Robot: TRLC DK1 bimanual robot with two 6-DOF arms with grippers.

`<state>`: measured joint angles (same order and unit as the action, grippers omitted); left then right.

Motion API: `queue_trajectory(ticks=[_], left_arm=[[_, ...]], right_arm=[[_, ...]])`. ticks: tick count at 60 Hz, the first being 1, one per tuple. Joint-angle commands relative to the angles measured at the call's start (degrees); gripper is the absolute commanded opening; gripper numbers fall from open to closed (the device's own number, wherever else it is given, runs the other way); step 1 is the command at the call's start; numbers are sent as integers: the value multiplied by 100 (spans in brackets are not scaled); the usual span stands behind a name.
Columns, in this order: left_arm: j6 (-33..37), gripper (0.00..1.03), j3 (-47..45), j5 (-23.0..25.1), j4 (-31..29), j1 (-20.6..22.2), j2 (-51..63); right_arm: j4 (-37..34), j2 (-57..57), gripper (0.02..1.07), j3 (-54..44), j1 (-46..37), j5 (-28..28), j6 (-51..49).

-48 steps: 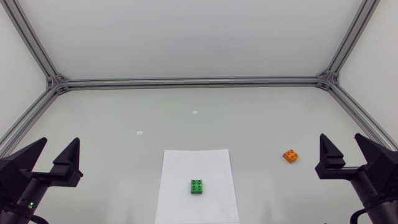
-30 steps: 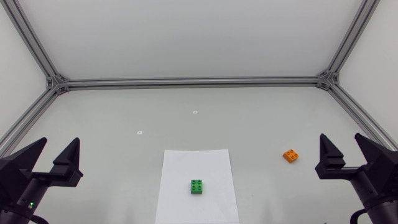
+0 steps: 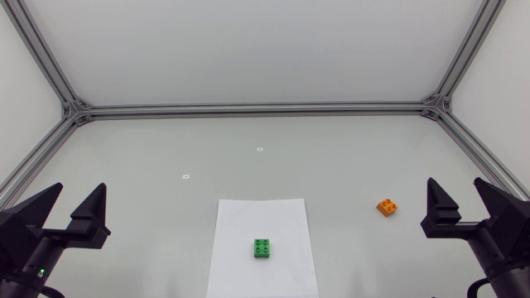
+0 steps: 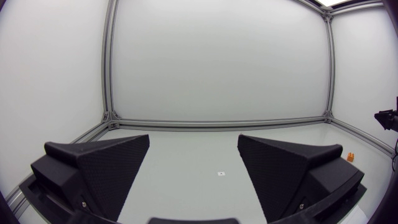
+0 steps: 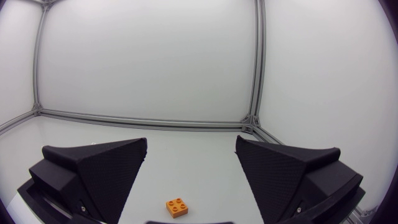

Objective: Pick up the orange 2x2 brick with the right arm and stack it on top of the green 2x2 brick in the center

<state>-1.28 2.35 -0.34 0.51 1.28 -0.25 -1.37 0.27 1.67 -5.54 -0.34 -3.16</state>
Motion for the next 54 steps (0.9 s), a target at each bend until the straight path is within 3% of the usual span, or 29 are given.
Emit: queue_trajectory(ticks=[1,13,22,41,49,54], left_arm=[[75,99,-235,25,-87,-31,-45],[75,99,-235,25,-87,-31,-45],[75,99,-235,34,-87,-31,-45],[75,99,-235,25,-87,-31,-45],[75,99,-235,25,-87,-31,-45],[75,99,-235,25,-87,-31,-45]], right_arm=[[-66,-54,104,351,-61,-1,52],[-276,263,104,1072,-35,-1,52],[-435,1300,104,1907,-35,-1,52],[-2157,3778,103,4087,-44,-10,43],[-2737,4420,103,4623,-26,-36,-335],[-3107,4780,103,4869,0,-177,-1082]])
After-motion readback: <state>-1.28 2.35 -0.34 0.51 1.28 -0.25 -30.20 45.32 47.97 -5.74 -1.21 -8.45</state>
